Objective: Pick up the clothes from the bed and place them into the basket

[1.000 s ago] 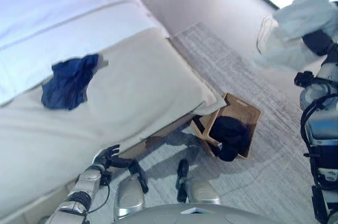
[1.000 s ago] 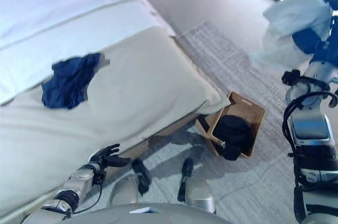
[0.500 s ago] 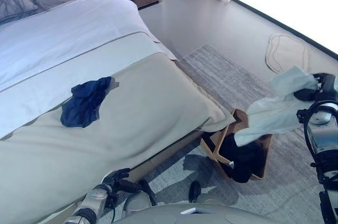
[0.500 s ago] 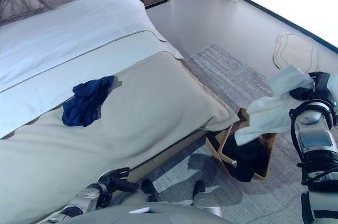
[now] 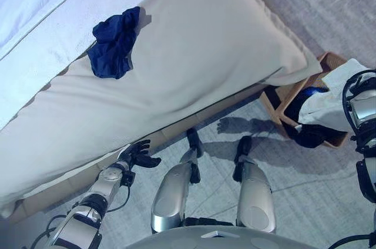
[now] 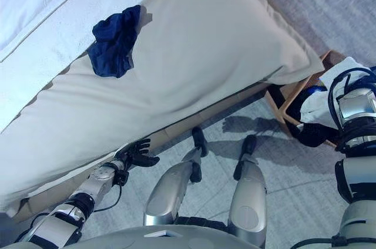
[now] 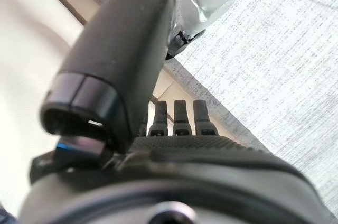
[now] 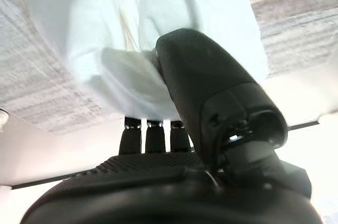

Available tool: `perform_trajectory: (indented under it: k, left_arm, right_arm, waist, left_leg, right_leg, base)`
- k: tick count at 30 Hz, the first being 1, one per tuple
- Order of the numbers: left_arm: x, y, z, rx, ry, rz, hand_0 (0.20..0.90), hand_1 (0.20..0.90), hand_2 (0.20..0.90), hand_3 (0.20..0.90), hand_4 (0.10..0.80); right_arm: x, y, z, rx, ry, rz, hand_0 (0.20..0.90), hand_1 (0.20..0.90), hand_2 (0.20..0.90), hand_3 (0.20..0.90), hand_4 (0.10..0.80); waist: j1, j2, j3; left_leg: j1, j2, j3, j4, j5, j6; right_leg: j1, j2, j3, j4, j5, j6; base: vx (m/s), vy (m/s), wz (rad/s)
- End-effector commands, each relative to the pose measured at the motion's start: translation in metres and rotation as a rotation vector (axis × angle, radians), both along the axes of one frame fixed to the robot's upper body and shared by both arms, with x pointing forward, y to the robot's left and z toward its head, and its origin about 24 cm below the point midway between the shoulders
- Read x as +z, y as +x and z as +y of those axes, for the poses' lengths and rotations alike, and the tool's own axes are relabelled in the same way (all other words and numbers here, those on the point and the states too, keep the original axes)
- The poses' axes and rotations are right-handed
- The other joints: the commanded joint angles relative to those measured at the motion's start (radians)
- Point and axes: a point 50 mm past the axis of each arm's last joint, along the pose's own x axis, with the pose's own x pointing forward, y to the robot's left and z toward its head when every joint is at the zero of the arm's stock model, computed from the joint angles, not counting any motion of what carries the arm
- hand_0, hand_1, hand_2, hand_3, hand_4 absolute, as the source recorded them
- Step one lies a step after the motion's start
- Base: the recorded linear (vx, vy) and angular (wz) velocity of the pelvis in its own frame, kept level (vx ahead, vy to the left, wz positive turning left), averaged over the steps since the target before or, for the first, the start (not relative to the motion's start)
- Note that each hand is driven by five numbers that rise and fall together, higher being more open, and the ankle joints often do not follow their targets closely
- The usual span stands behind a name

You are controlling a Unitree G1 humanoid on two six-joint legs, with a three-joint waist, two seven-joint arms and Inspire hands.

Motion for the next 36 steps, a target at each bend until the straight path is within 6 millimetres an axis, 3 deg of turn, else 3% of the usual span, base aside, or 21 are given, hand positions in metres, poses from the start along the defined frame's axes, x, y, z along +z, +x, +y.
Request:
perform_trajectory:
  k: [1, 7, 16, 21, 23, 25, 29, 32, 36]
  left_arm:
    - [0.002, -0.005, 0.002, -0.020, -0.014, -0.030, 0.900, 0.900, 0.900, 0.900, 0.800]
    - [-0.002, -0.012, 0.007, 0.007, -0.026, -0.006, 0.900, 0.900, 0.900, 0.900, 0.800]
    - [-0.014, -0.032, 0.013, 0.077, -0.038, 0.049, 0.900, 0.900, 0.900, 0.900, 0.800]
    - [-0.020, -0.040, 0.013, 0.071, -0.017, 0.097, 0.900, 0.900, 0.900, 0.900, 0.800]
    - [-0.022, -0.040, 0.014, 0.065, -0.008, 0.124, 0.900, 0.900, 0.900, 0.900, 0.800]
    - [-0.026, -0.046, 0.016, 0.065, 0.004, 0.153, 0.900, 0.900, 0.900, 0.900, 0.800]
    - [-0.027, -0.053, 0.025, 0.041, 0.062, 0.188, 0.900, 0.900, 0.900, 0.900, 0.800]
    - [-0.027, -0.055, 0.030, 0.017, 0.101, 0.199, 0.900, 0.900, 0.900, 0.900, 0.800]
    - [-0.025, -0.056, 0.042, 0.037, 0.146, 0.222, 0.900, 0.900, 0.900, 0.900, 0.800]
  right_arm:
    - [0.099, -0.005, -0.005, -0.022, -0.342, -0.240, 0.900, 0.900, 0.900, 0.900, 0.800]
    - [0.088, -0.011, -0.014, 0.013, -0.292, -0.144, 0.900, 0.900, 0.900, 0.900, 0.800]
    - [0.095, -0.008, 0.002, 0.122, -0.374, -0.201, 0.900, 0.900, 0.900, 0.900, 0.800]
    - [0.104, 0.005, 0.041, 0.377, -0.459, -0.271, 0.900, 0.900, 0.900, 0.900, 0.800]
    - [0.104, 0.015, 0.081, 0.628, -0.529, -0.262, 0.900, 0.900, 0.900, 0.900, 0.800]
    - [0.089, 0.021, 0.110, 0.808, -0.567, -0.208, 0.900, 0.900, 0.900, 0.900, 0.800]
    - [0.062, 0.031, 0.150, 0.997, -0.636, -0.128, 0.900, 0.900, 0.900, 0.900, 0.800]
    - [0.060, 0.039, 0.166, 1.036, -0.645, -0.128, 0.900, 0.900, 0.900, 0.900, 0.800]
    - [0.073, 0.057, 0.193, 1.069, -0.662, -0.139, 0.900, 0.900, 0.900, 0.900, 0.800]
  waist:
    - [-0.013, -0.039, -0.057]
    - [-0.010, -0.072, -0.077]
    - [0.017, -0.154, -0.117]
    - [0.029, -0.194, -0.151]
    - [0.038, -0.215, -0.167]
    - [0.058, -0.230, -0.183]
    - [0.118, -0.263, -0.202]
    - [0.153, -0.278, -0.208]
    - [0.229, -0.295, -0.207]
  left_leg:
    - [0.030, -0.011, -0.066, 0.095, -0.170, -0.064]
    - [0.050, -0.005, -0.093, 0.114, -0.191, -0.061]
    - [0.086, 0.019, -0.158, 0.140, -0.197, -0.053]
    - [0.123, 0.058, -0.118, 0.131, -0.213, -0.070]
    - [0.134, 0.064, -0.087, 0.137, -0.221, -0.065]
    - [0.143, 0.050, -0.089, 0.142, -0.233, -0.050]
    - [0.172, 0.011, -0.095, 0.136, -0.261, -0.006]
    - [0.178, -0.008, -0.110, 0.127, -0.268, 0.011]
    - [0.156, -0.040, -0.156, 0.135, -0.281, 0.033]
  right_leg:
    - [0.051, 0.067, 0.023, 0.006, -0.131, -0.048]
    - [0.069, 0.068, 0.039, 0.001, -0.130, -0.051]
    - [0.134, 0.071, 0.048, -0.039, -0.092, -0.054]
    - [0.194, 0.049, 0.007, -0.052, -0.115, -0.035]
    - [0.216, 0.020, -0.026, -0.056, -0.108, -0.018]
    - [0.241, -0.003, -0.045, -0.060, -0.092, 0.005]
    - [0.291, -0.054, -0.073, -0.065, -0.028, 0.062]
    - [0.313, -0.077, -0.093, -0.069, 0.014, 0.082]
    - [0.335, -0.107, -0.132, -0.058, 0.057, 0.095]
  base:
    - [0.029, 0.086, -0.11]
    - [0.062, 0.075, -0.13]
    - [0.063, 0.137, -0.11]
    - [0.095, 0.225, 0.04]
    - [0.140, 0.446, 0.22]
    - [0.182, 0.425, 0.43]
    - [0.219, 0.356, 0.35]
    - [0.148, 0.207, 0.44]
    - [0.120, 0.261, 0.67]
